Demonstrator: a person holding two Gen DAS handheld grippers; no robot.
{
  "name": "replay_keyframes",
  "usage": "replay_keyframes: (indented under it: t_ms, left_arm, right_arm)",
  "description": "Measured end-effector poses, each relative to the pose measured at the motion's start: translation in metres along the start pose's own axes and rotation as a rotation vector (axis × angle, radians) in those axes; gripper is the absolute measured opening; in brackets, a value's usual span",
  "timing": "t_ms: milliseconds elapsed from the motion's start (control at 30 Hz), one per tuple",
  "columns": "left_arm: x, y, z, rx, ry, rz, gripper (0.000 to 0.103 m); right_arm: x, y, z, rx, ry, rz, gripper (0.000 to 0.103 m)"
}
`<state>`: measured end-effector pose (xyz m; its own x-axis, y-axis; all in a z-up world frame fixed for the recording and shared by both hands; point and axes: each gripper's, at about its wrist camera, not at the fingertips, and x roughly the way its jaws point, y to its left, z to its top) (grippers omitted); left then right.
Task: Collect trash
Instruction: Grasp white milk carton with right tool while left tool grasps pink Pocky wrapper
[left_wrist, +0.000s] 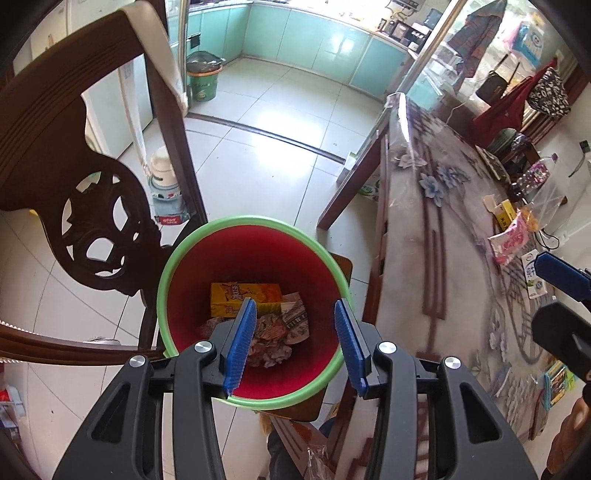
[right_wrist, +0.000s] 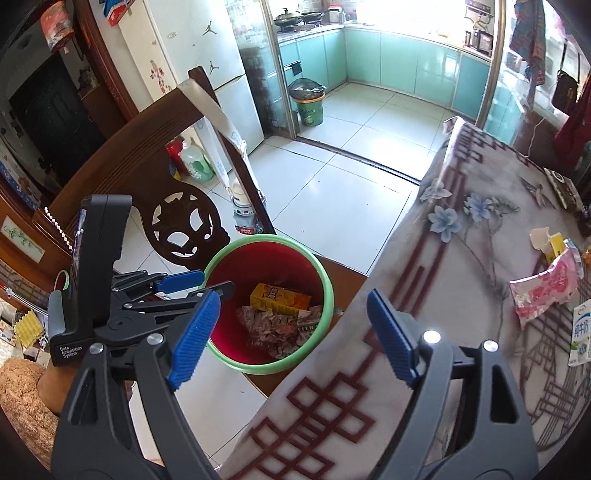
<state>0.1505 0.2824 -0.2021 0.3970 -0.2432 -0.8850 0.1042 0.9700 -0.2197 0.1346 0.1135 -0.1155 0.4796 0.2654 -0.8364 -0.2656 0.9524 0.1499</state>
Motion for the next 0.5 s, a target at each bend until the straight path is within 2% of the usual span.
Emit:
replay_keyframes:
  t_ms: [300, 500]
  left_arm:
    - [-0.018, -0.042, -0.01, 0.063, -0.03, -0.045, 0.042]
    - [-0.018, -0.08, -0.016, 0.118, -0.026, -0.077, 0.042]
  right_arm:
    - [-0.032, -0.025, -0.021, 0.052, -0.037, -0.039, 0.081]
    - [-0.053, -0.062, -0.044, 0.112, -0.041, -0.108, 0.082]
